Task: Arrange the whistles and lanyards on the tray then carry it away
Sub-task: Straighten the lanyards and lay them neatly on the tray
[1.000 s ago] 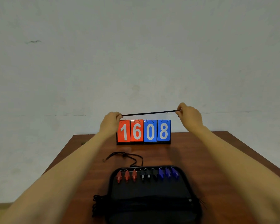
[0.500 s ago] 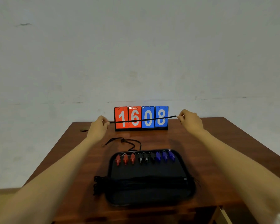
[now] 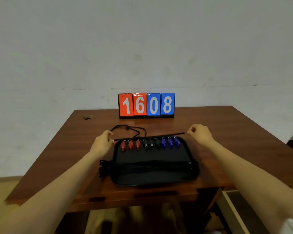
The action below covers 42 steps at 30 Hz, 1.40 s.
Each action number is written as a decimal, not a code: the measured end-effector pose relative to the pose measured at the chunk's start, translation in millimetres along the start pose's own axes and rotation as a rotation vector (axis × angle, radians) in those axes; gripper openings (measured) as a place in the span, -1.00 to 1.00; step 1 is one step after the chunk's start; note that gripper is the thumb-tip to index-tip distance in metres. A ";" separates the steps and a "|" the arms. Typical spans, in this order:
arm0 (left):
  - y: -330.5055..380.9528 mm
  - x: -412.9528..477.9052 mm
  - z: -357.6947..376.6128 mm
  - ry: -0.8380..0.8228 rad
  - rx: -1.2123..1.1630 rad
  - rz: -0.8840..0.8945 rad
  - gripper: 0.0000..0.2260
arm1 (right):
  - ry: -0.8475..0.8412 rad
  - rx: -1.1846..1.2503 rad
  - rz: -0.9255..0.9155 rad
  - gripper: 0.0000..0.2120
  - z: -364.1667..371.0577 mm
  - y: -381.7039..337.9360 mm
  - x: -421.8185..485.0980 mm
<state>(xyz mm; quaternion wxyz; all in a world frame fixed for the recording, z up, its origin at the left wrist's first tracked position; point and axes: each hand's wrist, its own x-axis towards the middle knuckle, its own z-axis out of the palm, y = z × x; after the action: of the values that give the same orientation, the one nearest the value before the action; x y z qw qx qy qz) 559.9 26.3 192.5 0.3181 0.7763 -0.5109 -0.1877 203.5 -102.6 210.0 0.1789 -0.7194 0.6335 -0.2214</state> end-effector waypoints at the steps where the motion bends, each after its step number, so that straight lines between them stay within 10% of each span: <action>1: -4.9 -4.4 3.2 -0.009 -0.010 -0.018 -0.89 | -0.027 -0.008 0.018 -0.87 5.9 6.3 -6.5; 42: -51.3 -80.5 59.0 0.059 0.481 0.118 -0.87 | -0.172 -0.121 -0.007 -0.89 33.9 66.2 -89.8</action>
<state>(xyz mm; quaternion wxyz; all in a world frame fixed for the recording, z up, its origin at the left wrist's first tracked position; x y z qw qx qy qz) 525.3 96.0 111.7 0.1494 0.8036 -0.5758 -0.0193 158.1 -23.3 137.7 0.1879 -0.7476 0.6254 -0.1209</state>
